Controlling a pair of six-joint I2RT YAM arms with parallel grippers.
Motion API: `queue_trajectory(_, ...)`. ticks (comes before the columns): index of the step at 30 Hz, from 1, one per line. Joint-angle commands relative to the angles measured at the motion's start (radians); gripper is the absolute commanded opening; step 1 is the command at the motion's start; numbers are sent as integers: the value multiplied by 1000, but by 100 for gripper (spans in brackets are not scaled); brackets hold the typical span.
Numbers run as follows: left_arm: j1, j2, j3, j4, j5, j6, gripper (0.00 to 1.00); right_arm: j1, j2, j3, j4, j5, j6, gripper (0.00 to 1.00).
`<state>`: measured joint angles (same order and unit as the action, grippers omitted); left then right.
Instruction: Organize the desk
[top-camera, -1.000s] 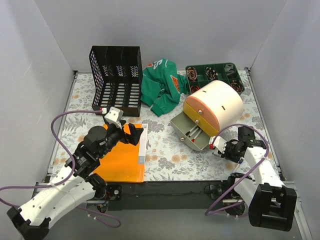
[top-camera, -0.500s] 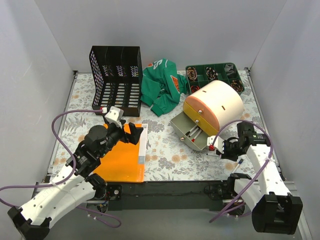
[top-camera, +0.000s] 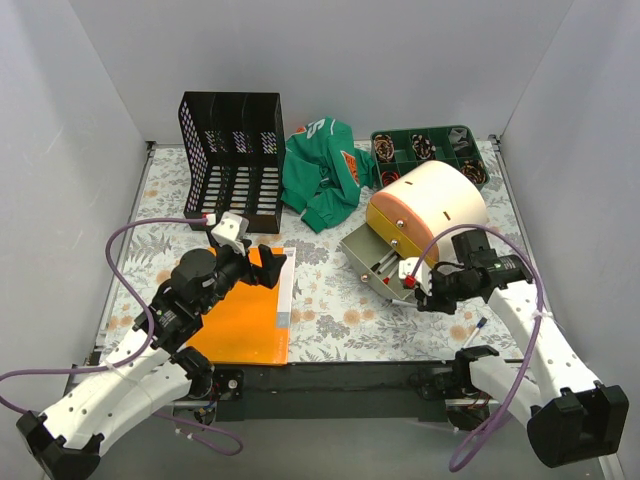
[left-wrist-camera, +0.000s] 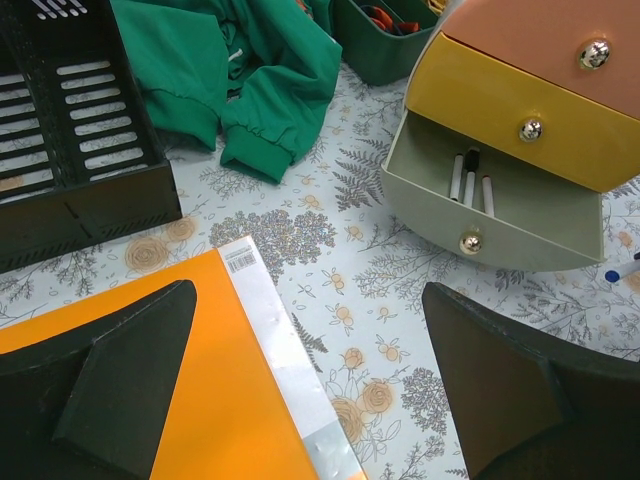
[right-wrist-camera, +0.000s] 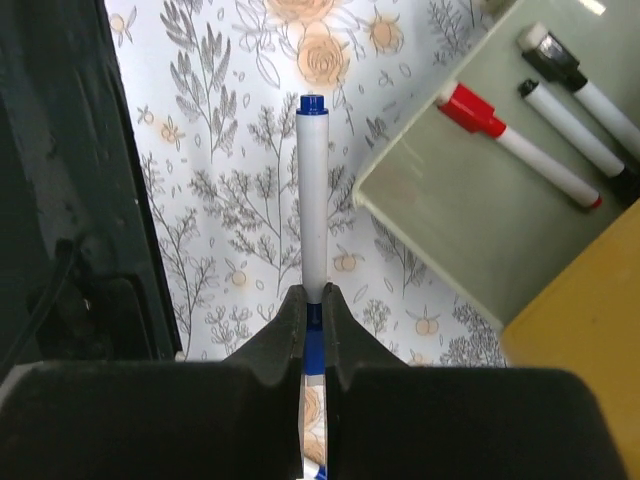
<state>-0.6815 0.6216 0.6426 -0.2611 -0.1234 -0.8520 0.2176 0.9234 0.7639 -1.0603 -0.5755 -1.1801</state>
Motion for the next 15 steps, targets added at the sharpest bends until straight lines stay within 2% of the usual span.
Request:
queue_trajectory(1, 10, 6, -9, 13, -8, 18, 98, 83, 14, 58, 158, 2, 302, 1)
queue_trajectory(11, 20, 13, -9, 13, -7, 19, 98, 114, 40, 129, 313, 62, 514, 1)
queue_trajectory(15, 25, 27, -9, 16, -5, 21, 98, 135, 78, 169, 345, 77, 539, 1)
